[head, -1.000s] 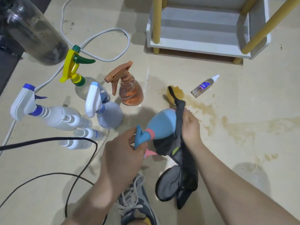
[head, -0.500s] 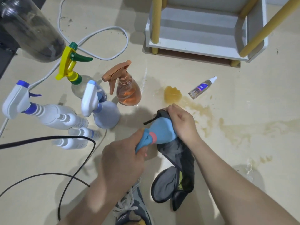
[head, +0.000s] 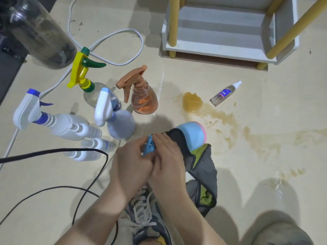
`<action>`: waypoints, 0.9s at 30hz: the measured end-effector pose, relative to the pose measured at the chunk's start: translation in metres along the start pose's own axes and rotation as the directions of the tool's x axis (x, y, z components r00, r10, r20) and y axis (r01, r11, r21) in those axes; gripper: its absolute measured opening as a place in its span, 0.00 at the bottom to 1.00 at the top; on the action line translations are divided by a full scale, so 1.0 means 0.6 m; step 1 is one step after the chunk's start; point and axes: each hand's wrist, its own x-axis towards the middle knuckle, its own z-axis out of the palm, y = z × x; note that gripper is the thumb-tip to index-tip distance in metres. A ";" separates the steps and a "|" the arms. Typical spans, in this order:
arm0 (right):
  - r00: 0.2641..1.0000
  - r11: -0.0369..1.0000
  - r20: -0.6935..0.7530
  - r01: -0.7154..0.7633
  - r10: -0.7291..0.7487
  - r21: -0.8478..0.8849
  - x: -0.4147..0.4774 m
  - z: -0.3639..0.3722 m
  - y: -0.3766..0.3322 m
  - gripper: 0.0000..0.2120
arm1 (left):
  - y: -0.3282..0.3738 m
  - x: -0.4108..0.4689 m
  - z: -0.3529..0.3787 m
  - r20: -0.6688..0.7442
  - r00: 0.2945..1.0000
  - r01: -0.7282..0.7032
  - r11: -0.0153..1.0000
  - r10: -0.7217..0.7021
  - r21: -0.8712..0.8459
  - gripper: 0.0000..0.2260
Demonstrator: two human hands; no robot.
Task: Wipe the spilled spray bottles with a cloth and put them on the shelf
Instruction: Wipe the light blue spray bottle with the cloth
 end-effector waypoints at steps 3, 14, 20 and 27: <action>0.995 0.993 -0.020 0.094 -0.095 -0.075 -0.022 -0.001 0.017 0.23 | -0.006 -0.007 0.005 0.016 0.998 0.062 0.998 -0.062 -0.031 0.14; 0.962 0.992 0.266 -0.023 0.054 -0.121 0.140 -0.095 0.103 0.17 | -0.003 -0.017 0.027 -0.081 0.928 -0.322 0.891 0.365 0.321 0.21; 0.942 0.935 0.060 -0.334 0.329 0.118 0.094 -0.097 0.129 0.13 | 0.004 0.003 0.021 -0.069 0.884 -0.391 0.811 0.463 0.435 0.23; 0.945 0.954 0.134 0.299 -0.298 0.019 0.079 -0.080 0.099 0.13 | -0.012 -0.013 0.025 -0.149 0.887 -0.358 0.855 0.437 0.375 0.24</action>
